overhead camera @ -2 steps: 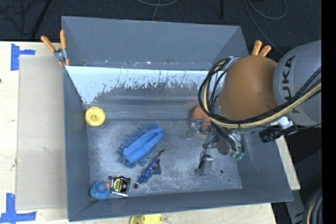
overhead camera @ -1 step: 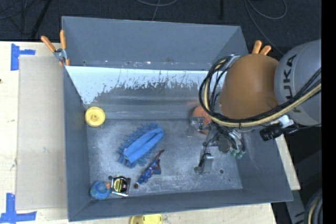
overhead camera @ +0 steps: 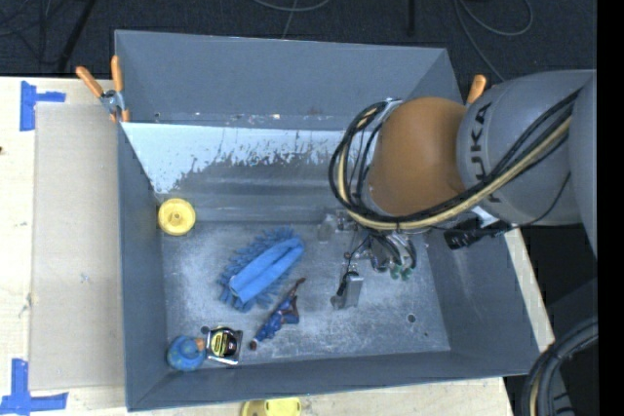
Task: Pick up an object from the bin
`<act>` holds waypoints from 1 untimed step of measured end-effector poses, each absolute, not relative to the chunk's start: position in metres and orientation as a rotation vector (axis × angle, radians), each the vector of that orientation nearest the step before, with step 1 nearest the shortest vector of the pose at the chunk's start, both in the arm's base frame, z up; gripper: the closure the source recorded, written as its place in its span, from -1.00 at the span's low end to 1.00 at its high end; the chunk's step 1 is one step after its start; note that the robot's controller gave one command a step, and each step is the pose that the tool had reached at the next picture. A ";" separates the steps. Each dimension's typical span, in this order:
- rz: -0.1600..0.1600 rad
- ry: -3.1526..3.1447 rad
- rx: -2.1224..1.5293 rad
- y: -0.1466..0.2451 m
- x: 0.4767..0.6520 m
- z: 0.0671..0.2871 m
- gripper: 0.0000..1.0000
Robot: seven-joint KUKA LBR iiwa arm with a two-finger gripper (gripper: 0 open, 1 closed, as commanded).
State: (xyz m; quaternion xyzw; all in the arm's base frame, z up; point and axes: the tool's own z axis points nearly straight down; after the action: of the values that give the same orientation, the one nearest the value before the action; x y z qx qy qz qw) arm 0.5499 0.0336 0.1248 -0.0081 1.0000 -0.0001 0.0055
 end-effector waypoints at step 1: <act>-0.001 3.146 -0.074 0.065 0.529 0.098 -1.00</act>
Offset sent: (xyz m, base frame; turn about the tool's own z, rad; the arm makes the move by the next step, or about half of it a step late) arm 0.0454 0.0389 -0.0548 -0.4310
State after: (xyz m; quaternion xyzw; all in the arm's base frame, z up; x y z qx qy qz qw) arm 0.5289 0.0650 0.0985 -0.0234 0.9997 -0.0003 -0.0028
